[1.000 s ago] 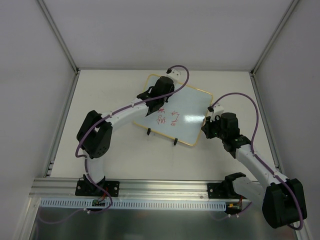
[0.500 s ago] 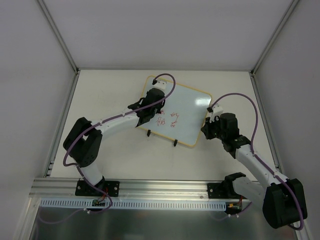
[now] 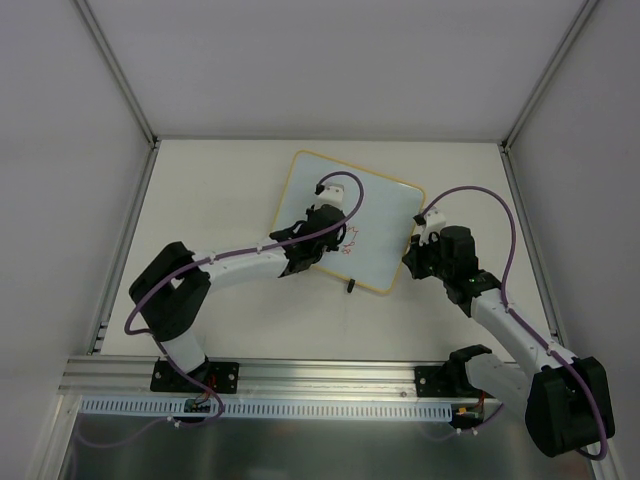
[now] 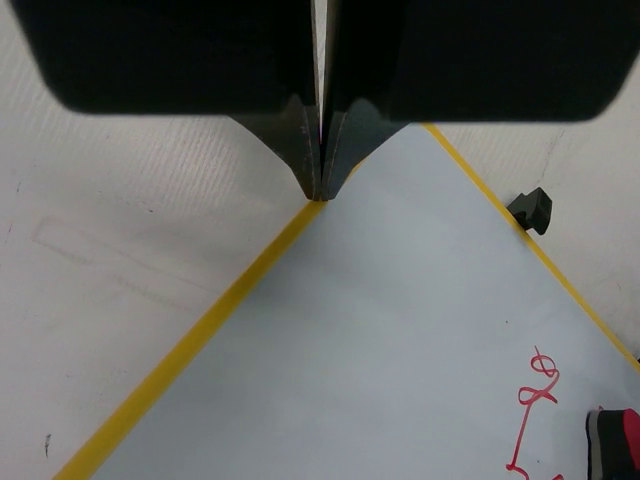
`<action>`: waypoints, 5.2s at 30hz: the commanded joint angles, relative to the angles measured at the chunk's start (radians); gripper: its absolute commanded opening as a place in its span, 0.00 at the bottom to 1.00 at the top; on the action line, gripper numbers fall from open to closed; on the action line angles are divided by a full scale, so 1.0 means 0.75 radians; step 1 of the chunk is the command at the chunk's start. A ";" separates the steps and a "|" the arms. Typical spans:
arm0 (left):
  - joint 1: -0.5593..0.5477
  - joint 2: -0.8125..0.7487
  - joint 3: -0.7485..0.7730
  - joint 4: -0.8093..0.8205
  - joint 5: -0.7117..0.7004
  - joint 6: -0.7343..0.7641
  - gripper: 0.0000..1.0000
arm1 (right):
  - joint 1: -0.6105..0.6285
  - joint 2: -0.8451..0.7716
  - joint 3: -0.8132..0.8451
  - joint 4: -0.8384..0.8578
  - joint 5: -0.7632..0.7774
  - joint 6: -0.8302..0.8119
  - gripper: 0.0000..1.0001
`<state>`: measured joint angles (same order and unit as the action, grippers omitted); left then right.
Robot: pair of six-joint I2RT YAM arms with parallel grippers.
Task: Erase the whiteboard
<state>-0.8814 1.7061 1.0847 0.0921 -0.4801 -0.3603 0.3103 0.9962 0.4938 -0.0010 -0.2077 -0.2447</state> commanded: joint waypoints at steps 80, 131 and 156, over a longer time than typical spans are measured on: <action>0.048 0.032 -0.162 0.108 -0.057 -0.162 0.00 | 0.042 0.042 0.023 0.007 -0.063 0.001 0.00; 0.005 -0.072 -0.015 0.108 0.090 0.184 0.00 | -0.479 0.514 0.657 -0.046 -0.566 0.036 0.72; 0.091 0.243 0.284 0.155 0.188 0.339 0.00 | -0.496 0.643 0.614 -0.007 -0.776 -0.040 0.00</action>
<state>-0.8116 1.8462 1.2568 0.1749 -0.3603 -0.1379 -0.0658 1.4776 0.9482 -0.0372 -0.7738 -0.2142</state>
